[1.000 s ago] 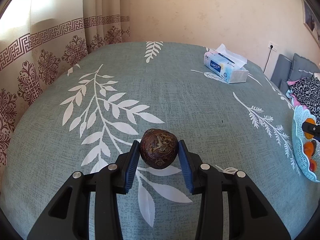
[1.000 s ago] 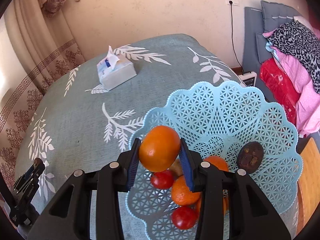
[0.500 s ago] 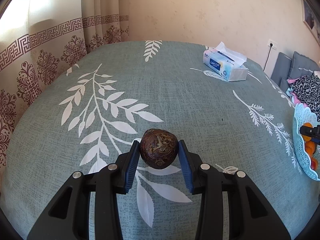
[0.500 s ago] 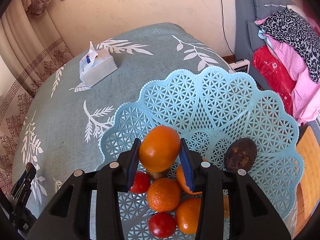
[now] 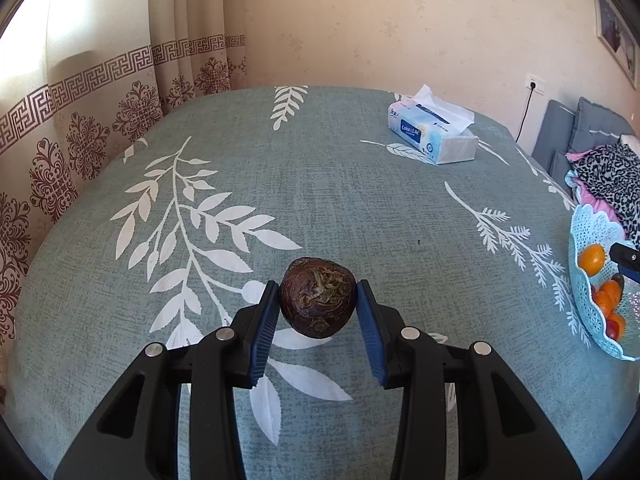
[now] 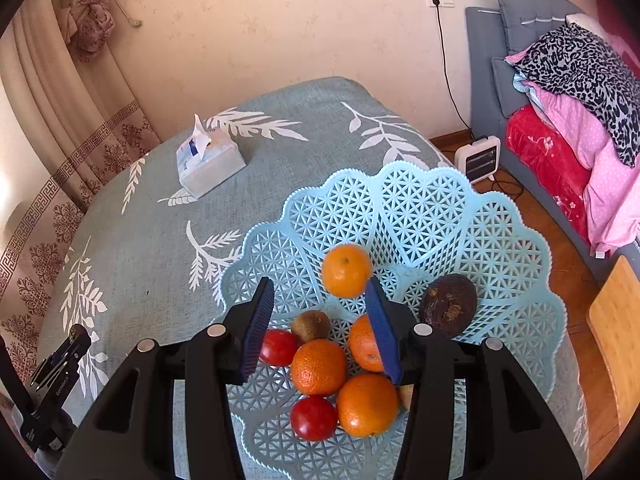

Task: Organize fruits
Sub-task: 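Carry the orange into the blue basket and open the right tool, then lower the passion fruit into the blue basket and open the left tool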

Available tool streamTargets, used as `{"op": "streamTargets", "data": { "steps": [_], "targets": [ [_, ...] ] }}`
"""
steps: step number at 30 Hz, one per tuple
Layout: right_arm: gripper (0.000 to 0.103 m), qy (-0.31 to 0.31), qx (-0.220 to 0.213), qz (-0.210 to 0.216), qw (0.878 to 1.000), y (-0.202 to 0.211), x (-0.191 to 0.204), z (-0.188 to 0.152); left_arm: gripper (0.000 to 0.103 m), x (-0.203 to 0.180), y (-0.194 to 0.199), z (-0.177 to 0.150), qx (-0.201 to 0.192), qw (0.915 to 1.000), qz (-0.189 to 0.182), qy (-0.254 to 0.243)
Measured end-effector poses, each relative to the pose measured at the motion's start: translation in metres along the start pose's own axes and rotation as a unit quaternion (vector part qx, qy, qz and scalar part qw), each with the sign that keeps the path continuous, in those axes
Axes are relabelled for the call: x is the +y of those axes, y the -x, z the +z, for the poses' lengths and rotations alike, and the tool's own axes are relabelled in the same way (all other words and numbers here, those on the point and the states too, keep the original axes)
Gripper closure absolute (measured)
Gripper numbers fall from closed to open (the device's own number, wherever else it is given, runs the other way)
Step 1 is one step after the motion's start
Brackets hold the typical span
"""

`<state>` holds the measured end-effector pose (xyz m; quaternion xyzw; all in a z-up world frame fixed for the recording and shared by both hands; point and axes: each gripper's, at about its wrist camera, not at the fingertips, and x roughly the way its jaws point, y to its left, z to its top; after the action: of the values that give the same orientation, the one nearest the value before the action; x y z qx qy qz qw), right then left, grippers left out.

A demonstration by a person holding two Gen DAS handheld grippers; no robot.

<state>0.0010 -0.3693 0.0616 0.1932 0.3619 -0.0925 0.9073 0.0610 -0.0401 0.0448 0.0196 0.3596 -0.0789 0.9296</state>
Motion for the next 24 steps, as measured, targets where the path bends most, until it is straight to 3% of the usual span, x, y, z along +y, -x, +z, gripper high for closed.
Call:
{"op": "streamTargets", "data": {
  "steps": [12,24],
  "targets": [
    [0.054,-0.062,-0.060,-0.007,0.996,0.044,-0.048,-0.011,0.063,-0.069,0.026,0.006,-0.004,0.9968,-0.055,-0.057],
    [0.054,-0.078,-0.081,-0.036,0.993,0.058,-0.074,-0.008,0.063,-0.156,0.028,0.019,0.002,0.9851,-0.132,-0.111]
  ]
}}
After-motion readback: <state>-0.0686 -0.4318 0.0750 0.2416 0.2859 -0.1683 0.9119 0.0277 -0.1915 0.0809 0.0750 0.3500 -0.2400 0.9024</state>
